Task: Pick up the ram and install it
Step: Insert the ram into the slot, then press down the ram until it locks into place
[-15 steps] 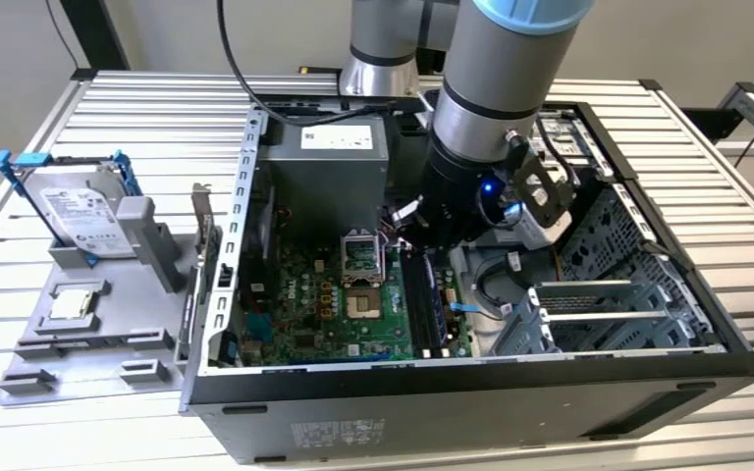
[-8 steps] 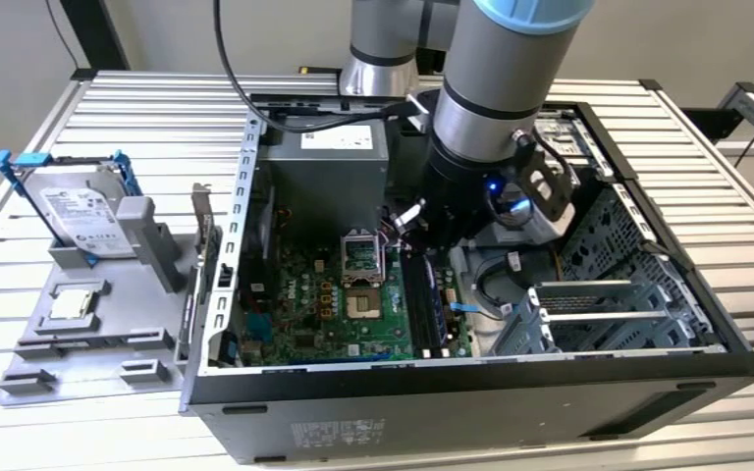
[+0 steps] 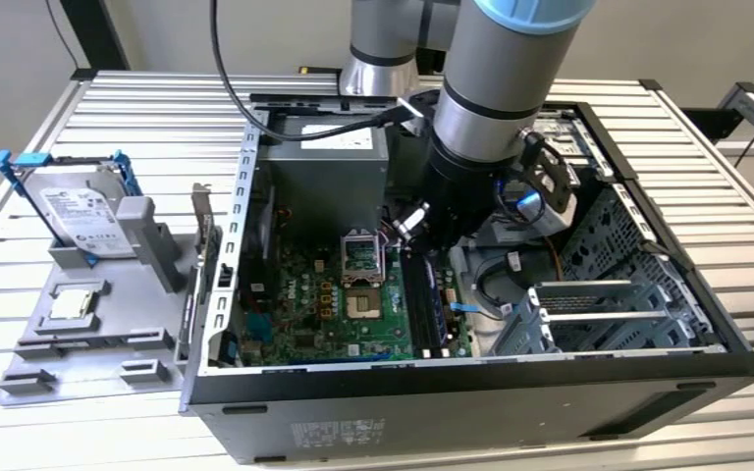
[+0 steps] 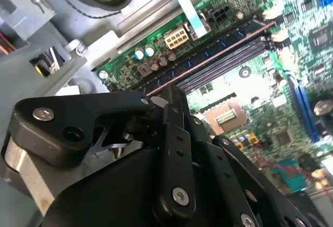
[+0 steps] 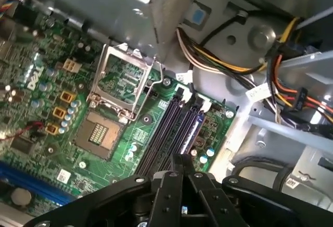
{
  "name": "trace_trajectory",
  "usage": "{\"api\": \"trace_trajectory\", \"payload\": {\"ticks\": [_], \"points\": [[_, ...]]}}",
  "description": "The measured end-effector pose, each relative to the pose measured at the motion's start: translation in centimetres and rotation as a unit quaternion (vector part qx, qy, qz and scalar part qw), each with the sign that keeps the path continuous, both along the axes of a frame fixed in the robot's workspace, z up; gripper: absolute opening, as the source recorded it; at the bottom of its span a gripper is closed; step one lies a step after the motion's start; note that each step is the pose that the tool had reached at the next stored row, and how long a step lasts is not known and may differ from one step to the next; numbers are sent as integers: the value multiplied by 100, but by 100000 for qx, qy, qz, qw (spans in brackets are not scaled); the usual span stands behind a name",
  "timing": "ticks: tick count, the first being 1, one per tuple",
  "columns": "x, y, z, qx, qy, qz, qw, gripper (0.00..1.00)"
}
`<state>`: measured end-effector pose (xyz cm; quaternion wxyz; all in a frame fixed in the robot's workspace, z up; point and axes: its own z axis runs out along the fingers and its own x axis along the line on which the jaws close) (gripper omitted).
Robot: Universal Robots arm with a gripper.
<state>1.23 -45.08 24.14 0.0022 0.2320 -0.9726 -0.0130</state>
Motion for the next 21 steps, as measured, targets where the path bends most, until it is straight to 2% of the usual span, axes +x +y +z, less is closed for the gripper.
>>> {"api": "trace_trajectory", "payload": {"ticks": [4, 7, 11, 14, 19, 21], "points": [[-1, 0, 1, -3, -148, 3659, 99933, 0], [-1, 0, 1, 0, -170, 6291, 99802, 0], [-1, 0, 1, 1, -226, 8602, 99629, 0], [0, 1, 1, -3, -316, 11139, 99377, 0], [0, 1, 1, -8, -509, 14958, 98874, 0], [7, 1, 1, -7, -505, 15703, 98758, 0]]}}
